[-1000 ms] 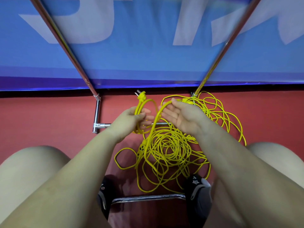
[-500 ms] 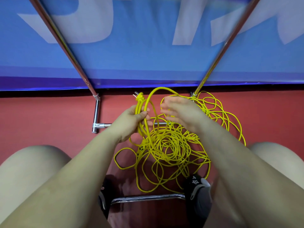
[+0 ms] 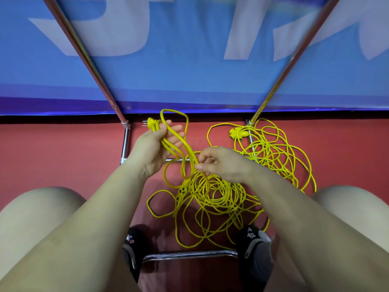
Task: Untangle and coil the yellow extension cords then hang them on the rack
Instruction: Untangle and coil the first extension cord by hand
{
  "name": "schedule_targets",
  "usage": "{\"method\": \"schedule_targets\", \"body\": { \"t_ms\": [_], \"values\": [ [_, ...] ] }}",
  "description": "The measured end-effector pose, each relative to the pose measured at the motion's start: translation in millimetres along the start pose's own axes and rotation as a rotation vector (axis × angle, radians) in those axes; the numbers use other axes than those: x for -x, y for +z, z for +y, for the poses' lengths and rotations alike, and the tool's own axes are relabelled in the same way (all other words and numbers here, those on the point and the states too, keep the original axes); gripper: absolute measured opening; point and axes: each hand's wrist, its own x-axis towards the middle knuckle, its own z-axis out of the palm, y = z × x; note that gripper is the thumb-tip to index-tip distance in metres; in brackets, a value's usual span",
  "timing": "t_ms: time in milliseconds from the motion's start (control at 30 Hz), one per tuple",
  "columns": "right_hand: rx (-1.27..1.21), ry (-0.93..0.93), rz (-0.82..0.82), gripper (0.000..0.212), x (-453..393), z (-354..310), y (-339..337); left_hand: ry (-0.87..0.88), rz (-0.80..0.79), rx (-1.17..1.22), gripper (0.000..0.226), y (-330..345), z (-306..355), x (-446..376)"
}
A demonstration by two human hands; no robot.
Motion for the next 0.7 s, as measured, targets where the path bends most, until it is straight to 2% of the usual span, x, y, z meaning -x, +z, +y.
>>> {"method": "schedule_targets", "body": {
  "t_ms": [100,233,533,600,700],
  "values": [
    [-0.027,-0.035,-0.013,0.022,0.3,-0.5,-0.9,-0.016,-0.024,0.031,0.022,2.4,0.9,2.0],
    [-0.052,-0.055,0.023,0.006,-1.5,2.4,0.7,-0.065,-0.064,-0.010,0.024,5.8,-2.6,4.8],
    [-0.166,-0.060,0.161,0.016,-4.6,-0.7,0.7,-0.167,-0.134,-0.042,0.023,14.2,-14.2,9.0],
    [-0.156,-0.038,0.125,0.020,-3.6,-2.2,0.4,-0.145,-0.134,-0.015,0.022,14.0,-13.6,7.8],
    [-0.004,-0.002,-0.034,0.027,-0.4,0.0,4.4,-0.086,-0.096,0.077,0.022,9.5,-5.5,1.7]
  ]
}}
